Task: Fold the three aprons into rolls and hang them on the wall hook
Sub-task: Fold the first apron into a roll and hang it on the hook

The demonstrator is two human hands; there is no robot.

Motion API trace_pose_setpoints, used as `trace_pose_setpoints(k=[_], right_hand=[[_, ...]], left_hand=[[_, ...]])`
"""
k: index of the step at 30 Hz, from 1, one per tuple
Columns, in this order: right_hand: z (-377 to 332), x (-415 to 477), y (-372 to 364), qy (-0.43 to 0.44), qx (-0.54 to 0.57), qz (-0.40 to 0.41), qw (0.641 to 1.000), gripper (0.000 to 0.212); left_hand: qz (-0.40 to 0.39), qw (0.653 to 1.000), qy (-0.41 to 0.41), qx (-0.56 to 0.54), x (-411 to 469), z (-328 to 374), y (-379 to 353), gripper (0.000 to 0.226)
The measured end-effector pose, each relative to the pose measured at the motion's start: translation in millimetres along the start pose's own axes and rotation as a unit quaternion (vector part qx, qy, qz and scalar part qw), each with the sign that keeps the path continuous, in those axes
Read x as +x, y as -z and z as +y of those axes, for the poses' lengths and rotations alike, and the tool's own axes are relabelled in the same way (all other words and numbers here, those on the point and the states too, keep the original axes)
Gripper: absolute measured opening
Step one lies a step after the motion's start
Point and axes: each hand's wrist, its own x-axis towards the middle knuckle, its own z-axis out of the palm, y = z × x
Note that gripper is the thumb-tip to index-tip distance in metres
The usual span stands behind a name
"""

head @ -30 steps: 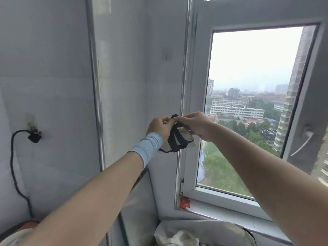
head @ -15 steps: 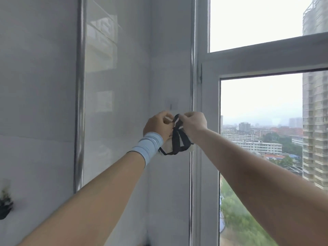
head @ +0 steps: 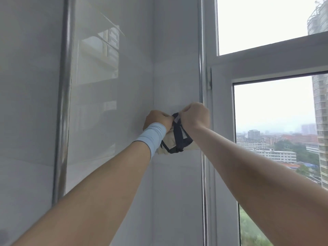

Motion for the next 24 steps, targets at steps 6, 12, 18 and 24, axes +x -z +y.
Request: trace_pose_setpoints(k=[6,12,18,24], right_hand=[[14.4,-16.4,-2.3,0.021,-0.036,-0.032,0.999,0.018],[47.5,-60.9,-3.0,0.041,0.046,-0.053,0.997,0.014],[58.0,-80.0,6.5,0.035,0.089,-0.111,0.989,0.025],[72.9,-84.1,17.1,-0.026,0.203,-0.14,0.969,0.026]], left_hand=[[-0.063,0.997,-0.034,0.026,-8.1,-19.6,-7.9,0.027],[-0.102,0.987,-0.119,0.021,-42.1,-52.4,-7.6,0.031],[-0.106,0.971,-0.137,0.163,-64.2,-54.2,-12.2,0.061],[-0.125,0.961,-0.077,0.232,-57.1,-33.6,-16.8,0.055]])
